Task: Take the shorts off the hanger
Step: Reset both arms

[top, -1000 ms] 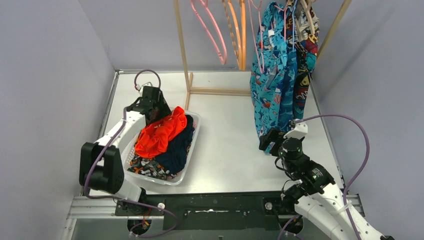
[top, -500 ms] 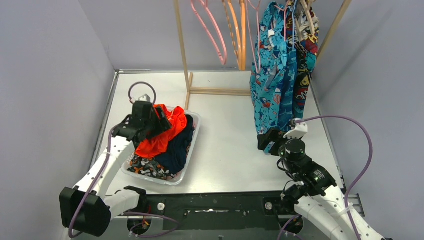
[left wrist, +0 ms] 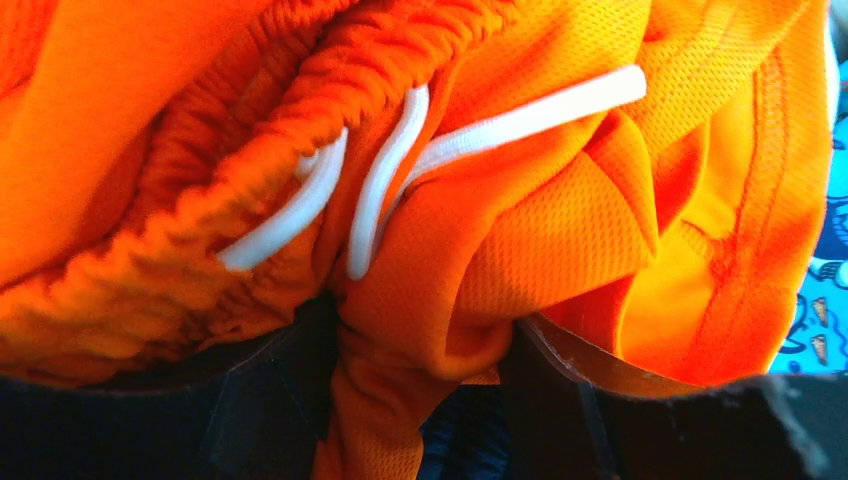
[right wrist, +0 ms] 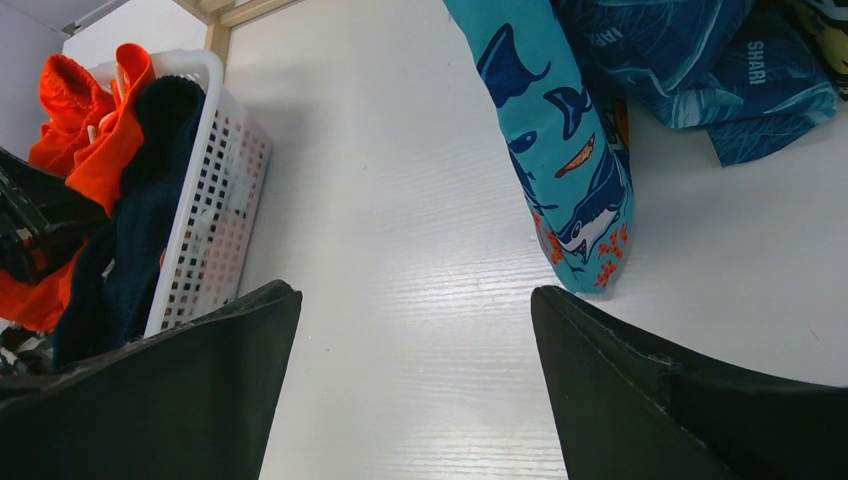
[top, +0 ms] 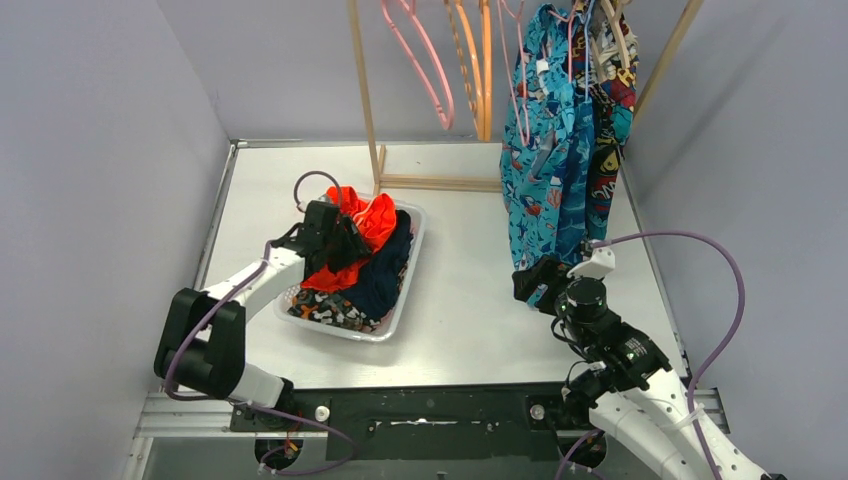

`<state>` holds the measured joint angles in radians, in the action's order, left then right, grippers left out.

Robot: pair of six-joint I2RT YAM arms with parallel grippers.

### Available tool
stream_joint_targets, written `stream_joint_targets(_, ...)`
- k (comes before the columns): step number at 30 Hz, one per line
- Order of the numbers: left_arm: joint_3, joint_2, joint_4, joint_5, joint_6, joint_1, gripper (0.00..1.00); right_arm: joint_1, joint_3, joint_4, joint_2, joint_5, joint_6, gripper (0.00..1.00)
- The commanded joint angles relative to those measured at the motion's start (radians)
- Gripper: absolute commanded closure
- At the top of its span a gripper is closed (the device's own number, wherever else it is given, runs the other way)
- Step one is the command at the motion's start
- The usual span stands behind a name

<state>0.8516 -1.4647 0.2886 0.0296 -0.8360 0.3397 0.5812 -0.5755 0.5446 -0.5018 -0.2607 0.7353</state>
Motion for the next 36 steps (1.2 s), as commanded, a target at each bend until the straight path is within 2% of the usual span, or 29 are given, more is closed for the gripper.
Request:
stream_joint_targets(1,-0.037,-0.004,0.008,-0.028,-0.026,0.016,0.44,-0.006,-0.042,-0.001,0.005,0.005,0.006,0.11)
stream_joint_targets(7,-0.038,0.224,0.058,-0.118,0.056,0.019,0.37,-0.006,-0.094,-0.021,-0.023,0.019,-0.076,0.11)
stream_joint_targets(8,-0.033,0.266,0.075,-0.133,0.072,0.018,0.26,-0.006,-0.112,-0.023,-0.027,0.010,-0.098,0.11)
stream_joint_targets(14,0.050,0.456,0.168,-0.274,0.142,0.012,0.22,-0.006,-0.185,-0.115,-0.035,-0.029,-0.278,0.08)
stream_joint_targets(18,0.153,0.494,0.221,-0.374,0.196,0.011,0.19,-0.007,-0.282,-0.124,-0.070,-0.084,-0.375,0.07)
stream_joint_targets(22,0.286,0.474,0.279,-0.488,0.263,0.013,0.18,-0.007,-0.414,-0.099,-0.130,-0.249,-0.474,0.05)
stream_joint_targets(25,0.381,0.462,0.297,-0.551,0.321,0.013,0.18,-0.008,-0.535,-0.040,-0.233,-0.424,-0.536,0.01)
stream_joint_targets(28,0.434,0.466,0.294,-0.586,0.360,0.013,0.18,-0.052,-0.654,0.038,-0.352,-0.473,-0.561,0.01)
stream_joint_targets(29,0.442,0.470,0.294,-0.590,0.368,0.014,0.18,-0.088,-0.683,0.052,-0.375,-0.448,-0.555,0.02)
stream_joint_targets(34,0.437,0.501,0.323,-0.587,0.390,0.015,0.18,-0.342,-0.727,0.021,-0.370,-0.127,-0.505,0.02)
stream_joint_targets(36,0.406,0.525,0.313,-0.587,0.388,0.015,0.18,-0.393,-0.738,0.029,-0.370,-0.074,-0.498,0.02)
